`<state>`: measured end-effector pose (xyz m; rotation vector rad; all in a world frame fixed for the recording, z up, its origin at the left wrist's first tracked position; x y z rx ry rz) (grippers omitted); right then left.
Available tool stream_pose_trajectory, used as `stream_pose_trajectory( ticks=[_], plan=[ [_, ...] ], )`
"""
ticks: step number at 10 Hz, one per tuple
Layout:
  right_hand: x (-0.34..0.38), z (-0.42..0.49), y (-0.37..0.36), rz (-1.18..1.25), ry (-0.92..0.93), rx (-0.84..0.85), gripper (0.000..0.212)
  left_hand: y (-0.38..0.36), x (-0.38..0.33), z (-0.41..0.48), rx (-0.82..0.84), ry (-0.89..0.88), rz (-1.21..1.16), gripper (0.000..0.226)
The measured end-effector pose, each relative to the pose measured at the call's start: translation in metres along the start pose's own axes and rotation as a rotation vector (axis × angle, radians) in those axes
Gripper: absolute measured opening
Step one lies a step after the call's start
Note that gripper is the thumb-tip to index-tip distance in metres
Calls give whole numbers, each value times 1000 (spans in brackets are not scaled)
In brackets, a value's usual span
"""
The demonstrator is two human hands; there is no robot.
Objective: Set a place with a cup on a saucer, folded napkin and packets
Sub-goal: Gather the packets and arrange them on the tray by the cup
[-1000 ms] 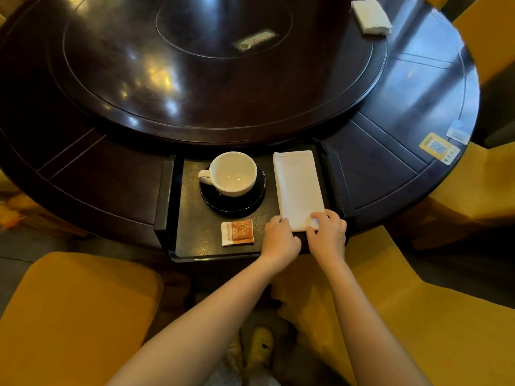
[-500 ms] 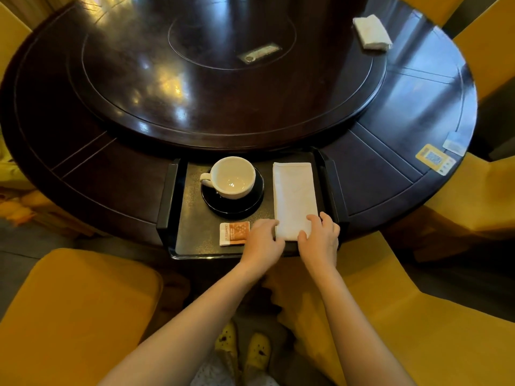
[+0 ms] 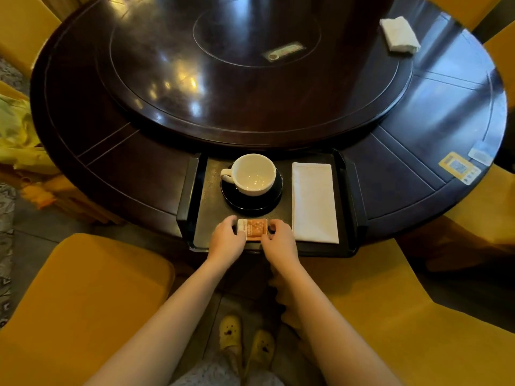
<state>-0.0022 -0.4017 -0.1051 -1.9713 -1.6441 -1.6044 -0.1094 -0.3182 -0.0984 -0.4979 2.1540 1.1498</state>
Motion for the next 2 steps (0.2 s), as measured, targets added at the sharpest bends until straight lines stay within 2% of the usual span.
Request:
stream_pose_trajectory(
  ticks=[1,2],
  plan=[
    [7,5,7,-65,-25,37,42,2,3,7,51,9,23,51],
    [23,19,19,-243,-100,247,38,13,-3,24,160,37,111,51]
  ],
)
Point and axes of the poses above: each hand's wrist, its own z-axis towards the middle knuckle, its own y-axis out of the back of the hand, x = y × z, the point moved 4 cm from there along z, towards the middle knuckle
